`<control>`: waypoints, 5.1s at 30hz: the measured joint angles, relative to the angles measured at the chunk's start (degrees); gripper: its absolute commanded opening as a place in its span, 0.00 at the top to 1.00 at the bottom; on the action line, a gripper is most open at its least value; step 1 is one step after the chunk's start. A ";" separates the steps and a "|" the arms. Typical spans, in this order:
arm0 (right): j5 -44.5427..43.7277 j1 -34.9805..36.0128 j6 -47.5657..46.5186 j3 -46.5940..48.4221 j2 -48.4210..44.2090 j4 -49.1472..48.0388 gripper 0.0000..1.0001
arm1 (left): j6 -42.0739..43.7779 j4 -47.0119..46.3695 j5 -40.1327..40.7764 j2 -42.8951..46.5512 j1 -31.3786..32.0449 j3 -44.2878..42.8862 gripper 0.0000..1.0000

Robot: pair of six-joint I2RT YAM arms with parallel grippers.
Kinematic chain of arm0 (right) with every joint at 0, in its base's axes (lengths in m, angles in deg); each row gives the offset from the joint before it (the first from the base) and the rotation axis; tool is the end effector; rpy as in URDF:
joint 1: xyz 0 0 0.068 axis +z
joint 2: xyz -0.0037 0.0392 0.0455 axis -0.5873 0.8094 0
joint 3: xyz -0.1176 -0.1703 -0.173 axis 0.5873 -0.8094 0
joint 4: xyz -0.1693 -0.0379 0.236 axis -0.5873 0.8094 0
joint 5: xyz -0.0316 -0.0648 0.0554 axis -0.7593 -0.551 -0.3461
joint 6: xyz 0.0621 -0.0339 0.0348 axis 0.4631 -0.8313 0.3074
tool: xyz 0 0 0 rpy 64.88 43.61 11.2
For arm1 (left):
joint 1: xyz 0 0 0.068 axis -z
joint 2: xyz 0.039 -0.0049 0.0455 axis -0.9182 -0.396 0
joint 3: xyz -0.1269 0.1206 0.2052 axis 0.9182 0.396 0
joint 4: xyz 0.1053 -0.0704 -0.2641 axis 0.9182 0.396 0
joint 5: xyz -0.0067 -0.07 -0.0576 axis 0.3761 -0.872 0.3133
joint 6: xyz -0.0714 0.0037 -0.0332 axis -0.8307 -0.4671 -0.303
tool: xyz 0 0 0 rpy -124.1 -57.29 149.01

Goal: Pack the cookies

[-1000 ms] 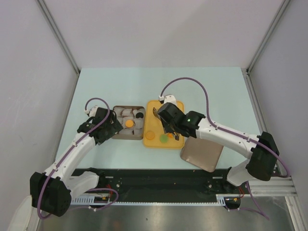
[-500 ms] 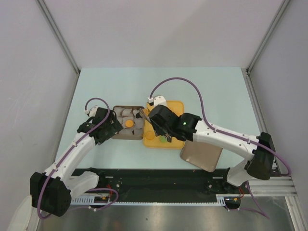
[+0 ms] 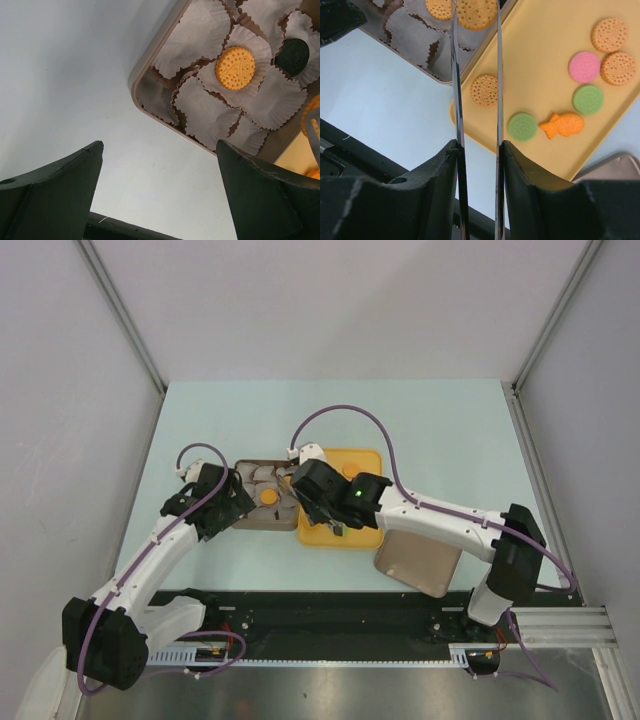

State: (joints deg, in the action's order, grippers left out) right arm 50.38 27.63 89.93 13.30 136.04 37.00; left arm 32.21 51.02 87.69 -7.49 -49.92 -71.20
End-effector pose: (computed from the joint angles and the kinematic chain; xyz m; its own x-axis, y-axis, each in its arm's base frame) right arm 0.2055 0.3606 0.2754 -0.5913 -0.3969 -0.7020 -0.5559 0.8312 -0.0017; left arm 0.2376 -0.0516 0.1972 -0.6436 -0.5626 -0.5190 -0.5288 0.8170 -0.2299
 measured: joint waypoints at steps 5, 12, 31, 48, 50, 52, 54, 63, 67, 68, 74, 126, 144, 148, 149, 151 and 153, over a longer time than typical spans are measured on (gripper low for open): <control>0.48 0.17 -0.37 0.79 2.38 -0.59 0.69 | 0.00 -0.02 0.00 0.02 0.00 0.02 0.00; 0.61 0.04 -0.46 0.79 3.45 -0.68 0.69 | 0.00 -0.02 0.00 0.04 0.00 0.02 0.00; 1.49 -0.72 -1.31 1.20 4.74 -1.18 0.52 | 0.00 -0.02 0.00 0.13 0.00 0.11 0.00; -0.17 -0.94 -1.25 1.62 4.61 -1.11 0.48 | 0.00 -0.02 0.00 0.13 0.00 0.11 0.00; -1.09 -0.96 -1.25 1.62 4.02 -0.94 0.48 | 0.00 -0.02 0.02 0.13 0.00 0.11 0.00; -1.90 -1.16 -1.22 1.60 2.73 -0.55 0.48 | 0.00 -0.02 0.00 0.13 0.00 0.11 0.00; -2.99 -1.81 -1.14 1.46 0.11 -0.15 0.48 | 0.00 -0.02 0.00 0.13 0.00 0.11 0.00; -4.76 -12.70 0.74 -9.57 -15.23 -0.55 0.49 | 0.00 -0.04 -0.02 0.11 0.00 0.11 0.00; -4.15 -14.91 1.36 -14.19 -14.47 -0.04 0.49 | 0.00 -0.04 -0.02 0.09 0.00 0.11 0.00; -3.78 -15.37 1.42 -14.93 -13.94 0.15 0.49 | 0.00 -0.04 -0.02 0.09 0.00 0.11 0.00; -2.05 -17.77 1.68 -16.41 -11.32 -0.26 0.49 | 0.00 -0.04 -0.02 0.00 0.00 0.11 0.00; -1.75 -8.74 1.09 -4.94 -11.28 0.44 0.73 | -0.68 1.88 1.05 -0.07 -0.07 -0.24 0.00; 5.84 -4.39 -3.89 6.54 4.96 -2.05 0.73 | -11.02 12.96 10.86 5.42 -9.03 -1.95 0.01; 8.00 -3.15 -4.83 10.23 8.44 -2.91 0.73 | -12.55 14.45 12.41 5.75 -9.46 -1.95 0.01; 8.44 -2.91 -4.96 10.88 9.07 -3.06 0.73 | -12.76 14.71 12.74 5.88 -9.53 -1.95 0.01; 9.44 -2.34 -5.33 12.44 10.54 -3.32 0.73 | -13.16 15.19 13.38 6.14 -9.62 -1.95 0.01; 10.29 -1.86 -5.53 13.77 11.85 -3.32 0.73 | -13.53 15.41 13.64 6.34 -9.66 -1.95 0.01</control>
State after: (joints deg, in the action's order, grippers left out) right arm 60.68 25.77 84.41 27.07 147.89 33.68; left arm 18.68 66.43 101.33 -1.15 -59.58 -73.14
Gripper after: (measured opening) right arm 0.405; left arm 0.989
